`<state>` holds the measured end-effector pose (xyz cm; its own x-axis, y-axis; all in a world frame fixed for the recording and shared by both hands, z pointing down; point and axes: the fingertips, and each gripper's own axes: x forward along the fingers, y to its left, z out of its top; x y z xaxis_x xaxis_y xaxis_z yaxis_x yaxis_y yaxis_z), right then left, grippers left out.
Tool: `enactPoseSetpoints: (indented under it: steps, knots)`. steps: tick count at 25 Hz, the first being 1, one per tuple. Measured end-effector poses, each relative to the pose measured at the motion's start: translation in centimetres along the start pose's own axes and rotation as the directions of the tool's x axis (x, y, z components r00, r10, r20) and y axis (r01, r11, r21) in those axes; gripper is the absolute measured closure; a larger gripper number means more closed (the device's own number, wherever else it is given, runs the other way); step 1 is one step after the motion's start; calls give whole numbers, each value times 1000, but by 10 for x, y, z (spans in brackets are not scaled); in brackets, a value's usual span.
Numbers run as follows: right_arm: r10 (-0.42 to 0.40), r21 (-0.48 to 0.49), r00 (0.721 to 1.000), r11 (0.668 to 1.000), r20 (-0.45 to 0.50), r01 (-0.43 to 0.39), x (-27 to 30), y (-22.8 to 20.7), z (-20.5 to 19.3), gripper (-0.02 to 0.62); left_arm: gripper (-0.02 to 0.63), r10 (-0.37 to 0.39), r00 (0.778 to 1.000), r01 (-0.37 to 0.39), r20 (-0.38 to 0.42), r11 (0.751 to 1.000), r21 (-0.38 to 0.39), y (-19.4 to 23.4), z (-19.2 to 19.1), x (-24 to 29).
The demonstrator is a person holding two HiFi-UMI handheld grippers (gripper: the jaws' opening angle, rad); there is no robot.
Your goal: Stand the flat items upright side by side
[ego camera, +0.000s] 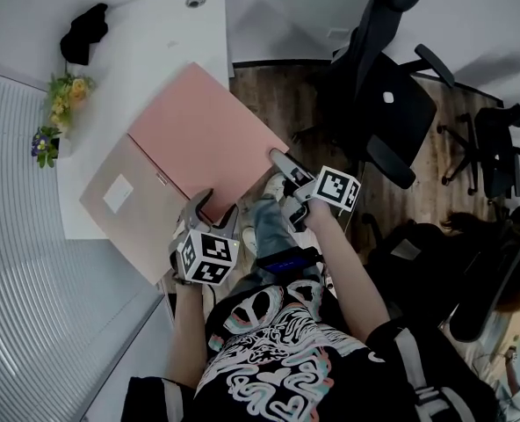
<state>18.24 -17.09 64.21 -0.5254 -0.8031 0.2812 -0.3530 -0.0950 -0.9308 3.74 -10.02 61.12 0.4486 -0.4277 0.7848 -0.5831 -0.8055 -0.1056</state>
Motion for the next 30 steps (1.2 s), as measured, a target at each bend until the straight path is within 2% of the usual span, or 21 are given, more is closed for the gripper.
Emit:
enactPoseSetpoints:
  steps: [4,13,30]
  knots:
    - [-2,0,1000,1000,-15,2,6,-4,-2,268,367,5,1000,-5,3,1000,-5,-1,0,1]
    - [77,100,997,992,-11,-76,11,-7,-6,300,367,20,1000,-20,14,1000,-8,0,-2,1]
    - [87,61,996,994,-24,-85,9,0,-5,311,367,14,999,-13,29,1000,-17,2,-2,0]
